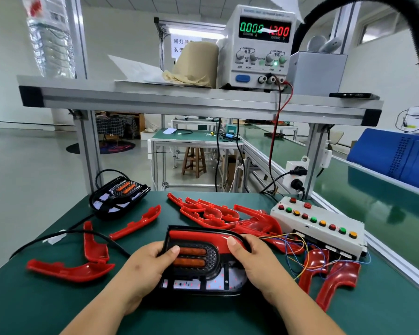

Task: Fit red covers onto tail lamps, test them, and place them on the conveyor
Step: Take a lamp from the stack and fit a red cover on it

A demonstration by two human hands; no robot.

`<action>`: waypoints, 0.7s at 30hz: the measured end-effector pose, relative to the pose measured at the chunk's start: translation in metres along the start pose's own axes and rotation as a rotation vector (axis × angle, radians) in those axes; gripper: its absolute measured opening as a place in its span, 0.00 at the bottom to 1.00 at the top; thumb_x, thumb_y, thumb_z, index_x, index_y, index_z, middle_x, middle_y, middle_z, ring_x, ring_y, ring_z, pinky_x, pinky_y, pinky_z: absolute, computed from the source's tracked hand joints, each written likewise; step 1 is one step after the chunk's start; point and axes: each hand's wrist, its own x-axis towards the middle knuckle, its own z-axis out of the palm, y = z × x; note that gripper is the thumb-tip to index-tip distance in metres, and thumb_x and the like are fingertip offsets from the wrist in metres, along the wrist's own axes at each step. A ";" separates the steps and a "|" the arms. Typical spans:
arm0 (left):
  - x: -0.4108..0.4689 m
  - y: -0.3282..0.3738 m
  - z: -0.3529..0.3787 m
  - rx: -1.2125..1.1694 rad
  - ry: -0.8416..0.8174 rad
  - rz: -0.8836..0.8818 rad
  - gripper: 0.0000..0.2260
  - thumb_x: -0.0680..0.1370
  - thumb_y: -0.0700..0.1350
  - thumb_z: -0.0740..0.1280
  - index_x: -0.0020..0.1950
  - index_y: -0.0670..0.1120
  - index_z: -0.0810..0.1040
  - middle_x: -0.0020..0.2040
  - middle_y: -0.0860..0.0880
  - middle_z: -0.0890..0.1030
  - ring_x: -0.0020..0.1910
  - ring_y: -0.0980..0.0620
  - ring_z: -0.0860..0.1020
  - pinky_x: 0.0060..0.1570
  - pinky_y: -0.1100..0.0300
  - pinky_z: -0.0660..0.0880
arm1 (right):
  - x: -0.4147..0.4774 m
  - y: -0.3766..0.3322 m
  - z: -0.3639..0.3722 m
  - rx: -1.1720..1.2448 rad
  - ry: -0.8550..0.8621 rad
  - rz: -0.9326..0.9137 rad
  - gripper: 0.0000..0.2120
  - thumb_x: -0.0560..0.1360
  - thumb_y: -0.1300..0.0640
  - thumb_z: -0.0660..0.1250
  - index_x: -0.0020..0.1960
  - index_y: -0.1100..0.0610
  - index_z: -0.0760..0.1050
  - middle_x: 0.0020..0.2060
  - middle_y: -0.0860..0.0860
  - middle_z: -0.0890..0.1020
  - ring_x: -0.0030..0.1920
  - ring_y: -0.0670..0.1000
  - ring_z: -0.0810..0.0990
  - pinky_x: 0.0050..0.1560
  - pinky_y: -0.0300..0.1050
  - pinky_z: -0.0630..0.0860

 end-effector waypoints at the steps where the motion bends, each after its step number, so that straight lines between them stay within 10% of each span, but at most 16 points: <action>1: -0.001 0.001 0.002 0.016 0.009 0.003 0.15 0.84 0.39 0.56 0.58 0.43 0.82 0.52 0.44 0.86 0.54 0.48 0.84 0.45 0.67 0.79 | 0.000 0.000 0.000 0.004 -0.003 0.002 0.11 0.77 0.49 0.67 0.55 0.55 0.78 0.47 0.51 0.86 0.47 0.48 0.85 0.50 0.42 0.80; 7: -0.009 0.011 0.007 0.122 0.092 -0.033 0.13 0.84 0.42 0.59 0.53 0.46 0.84 0.47 0.48 0.87 0.49 0.54 0.85 0.47 0.66 0.79 | 0.000 0.000 -0.001 -0.055 0.023 -0.013 0.11 0.77 0.48 0.66 0.54 0.53 0.79 0.48 0.48 0.85 0.47 0.45 0.84 0.49 0.39 0.77; 12: 0.006 0.023 -0.027 0.705 0.389 0.016 0.11 0.79 0.55 0.65 0.40 0.57 0.84 0.38 0.59 0.83 0.43 0.55 0.80 0.42 0.66 0.71 | 0.001 -0.002 -0.003 -0.151 0.033 -0.041 0.09 0.79 0.46 0.62 0.55 0.47 0.77 0.51 0.45 0.83 0.53 0.44 0.80 0.57 0.43 0.74; 16: 0.046 0.031 -0.070 1.027 0.571 -0.078 0.13 0.80 0.47 0.65 0.65 0.49 0.79 0.62 0.50 0.81 0.63 0.49 0.76 0.59 0.61 0.68 | 0.002 -0.002 -0.001 -0.170 0.038 -0.039 0.06 0.80 0.47 0.60 0.53 0.45 0.75 0.52 0.46 0.81 0.54 0.45 0.78 0.54 0.40 0.72; 21: 0.074 0.012 -0.092 1.300 0.453 -0.362 0.21 0.80 0.50 0.64 0.73 0.50 0.69 0.70 0.48 0.74 0.69 0.46 0.72 0.66 0.53 0.70 | 0.004 -0.002 -0.002 -0.162 0.042 0.011 0.12 0.82 0.46 0.55 0.51 0.50 0.74 0.51 0.53 0.80 0.55 0.52 0.78 0.55 0.42 0.71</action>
